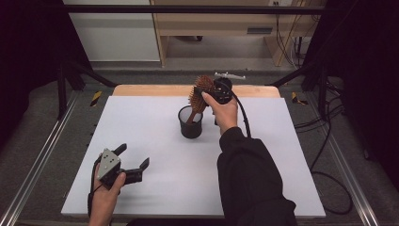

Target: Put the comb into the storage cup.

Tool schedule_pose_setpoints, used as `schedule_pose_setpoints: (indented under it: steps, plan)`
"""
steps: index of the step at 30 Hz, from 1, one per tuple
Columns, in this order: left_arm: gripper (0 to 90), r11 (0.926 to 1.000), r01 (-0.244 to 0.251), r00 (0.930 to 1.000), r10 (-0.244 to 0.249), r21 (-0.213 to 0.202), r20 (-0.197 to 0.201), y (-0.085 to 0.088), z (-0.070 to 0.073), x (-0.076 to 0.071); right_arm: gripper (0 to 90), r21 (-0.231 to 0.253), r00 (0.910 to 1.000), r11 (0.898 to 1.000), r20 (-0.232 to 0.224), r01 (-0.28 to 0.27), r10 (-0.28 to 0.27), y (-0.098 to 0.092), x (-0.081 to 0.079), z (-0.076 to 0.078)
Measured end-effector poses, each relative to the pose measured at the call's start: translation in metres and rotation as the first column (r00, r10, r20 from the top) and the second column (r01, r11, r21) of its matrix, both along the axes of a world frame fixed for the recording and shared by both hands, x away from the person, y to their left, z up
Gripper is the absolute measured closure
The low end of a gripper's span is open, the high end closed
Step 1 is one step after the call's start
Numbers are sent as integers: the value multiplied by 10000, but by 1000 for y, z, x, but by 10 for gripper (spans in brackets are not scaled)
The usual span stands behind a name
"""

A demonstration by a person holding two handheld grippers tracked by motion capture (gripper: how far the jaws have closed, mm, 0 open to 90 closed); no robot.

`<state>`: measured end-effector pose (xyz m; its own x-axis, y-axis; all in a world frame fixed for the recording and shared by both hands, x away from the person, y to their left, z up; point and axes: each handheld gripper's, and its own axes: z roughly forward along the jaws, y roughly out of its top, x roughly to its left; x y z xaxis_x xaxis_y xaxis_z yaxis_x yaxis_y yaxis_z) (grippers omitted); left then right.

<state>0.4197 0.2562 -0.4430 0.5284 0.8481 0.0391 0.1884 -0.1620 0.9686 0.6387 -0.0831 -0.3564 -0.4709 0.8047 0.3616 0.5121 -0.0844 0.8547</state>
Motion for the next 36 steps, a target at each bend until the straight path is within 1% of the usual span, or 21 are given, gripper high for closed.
schedule_pose_setpoints:
  steps: [5, 15, 22, 30, 36]
  plan:
    - [25, 10000, 14, 10000, -14, 2, -4, 0, 0, 0, 388, -88, 10000, 9999, -67, -54, 53, -2, 0, 0]
    - [25, 10000, 68, 10000, -68, 18, -25, -1, 0, 0, 328, -309, 9997, 9994, -202, -126, 119, -3, -1, 0]
    - [25, 9999, 100, 9999, -100, 29, -30, -1, 0, 0, 291, -363, 9995, 9993, -317, -106, 94, -5, -2, -1]
    - [25, 9999, 117, 9999, -117, 49, -36, -2, 0, 0, 254, -446, 9993, 9989, -348, -171, 156, -5, -4, -2]
    - [25, 9999, 113, 9999, -113, 41, -36, -1, 0, 0, 180, -541, 9991, 9984, -392, -151, 129, -3, -5, -1]
